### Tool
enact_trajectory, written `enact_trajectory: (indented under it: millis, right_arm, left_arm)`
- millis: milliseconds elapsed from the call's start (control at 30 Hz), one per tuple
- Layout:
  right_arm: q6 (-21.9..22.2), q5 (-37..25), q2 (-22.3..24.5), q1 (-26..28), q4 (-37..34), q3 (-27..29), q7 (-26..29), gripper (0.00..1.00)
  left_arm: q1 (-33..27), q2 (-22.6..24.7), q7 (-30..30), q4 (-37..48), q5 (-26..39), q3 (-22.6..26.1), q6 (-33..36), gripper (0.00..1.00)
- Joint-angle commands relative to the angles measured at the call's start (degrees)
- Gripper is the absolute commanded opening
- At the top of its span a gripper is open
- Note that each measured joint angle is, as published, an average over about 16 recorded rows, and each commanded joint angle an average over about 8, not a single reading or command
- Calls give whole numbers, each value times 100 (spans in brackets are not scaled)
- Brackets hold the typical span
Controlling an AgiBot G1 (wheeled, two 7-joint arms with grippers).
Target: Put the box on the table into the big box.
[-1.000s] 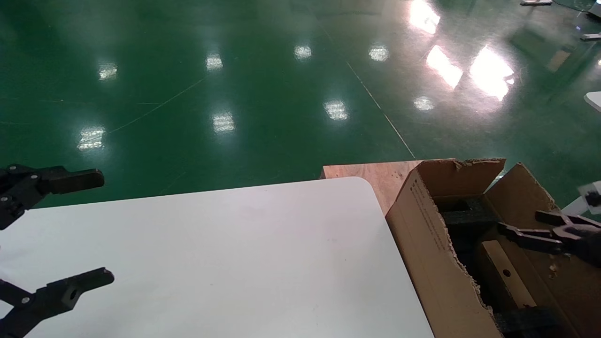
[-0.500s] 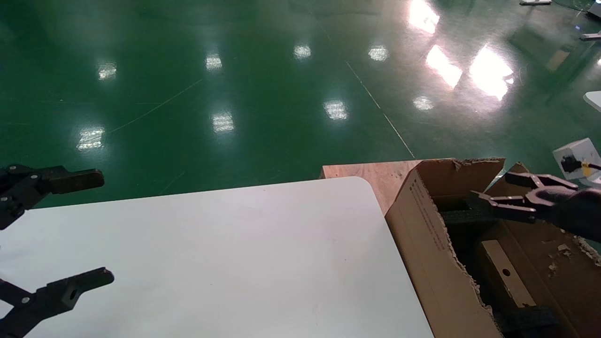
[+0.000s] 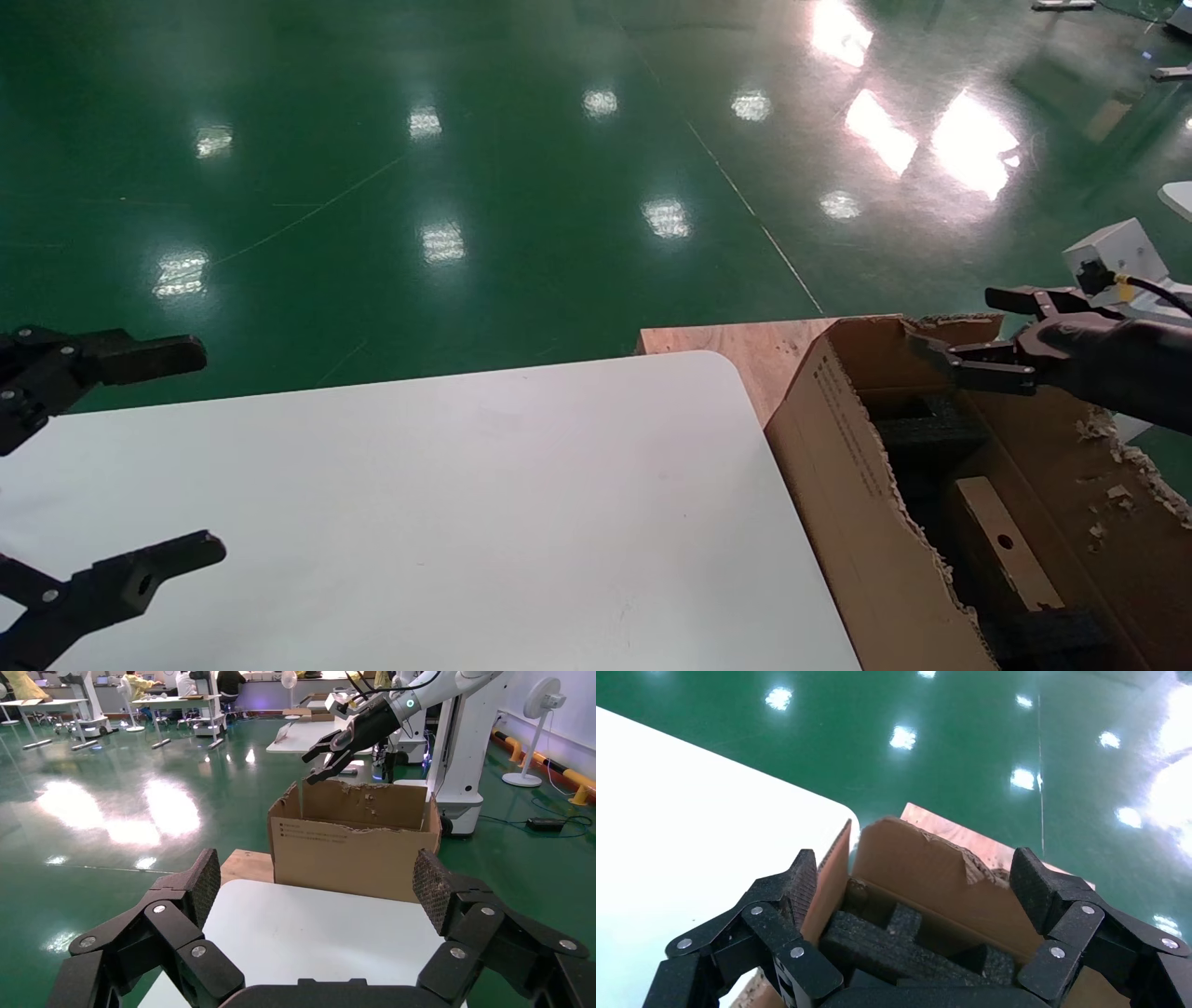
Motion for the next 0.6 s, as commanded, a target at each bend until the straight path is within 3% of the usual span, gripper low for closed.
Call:
enact_trajectory:
  millis: [33, 333, 600]
  right_arm:
    - [32, -14, -13, -3, 20, 6, -2, 100]
    - [-136, 6, -32, -153, -47, 197, 9, 100]
    - [-714, -85, -462, -1256, -6, 1716, 13, 100]
  left_arm:
    - [0, 0, 0, 0, 0, 0, 0, 100]
    - [0, 0, 0, 0, 0, 0, 0, 100]
    - [0, 0, 0, 1, -1, 0, 0, 100]
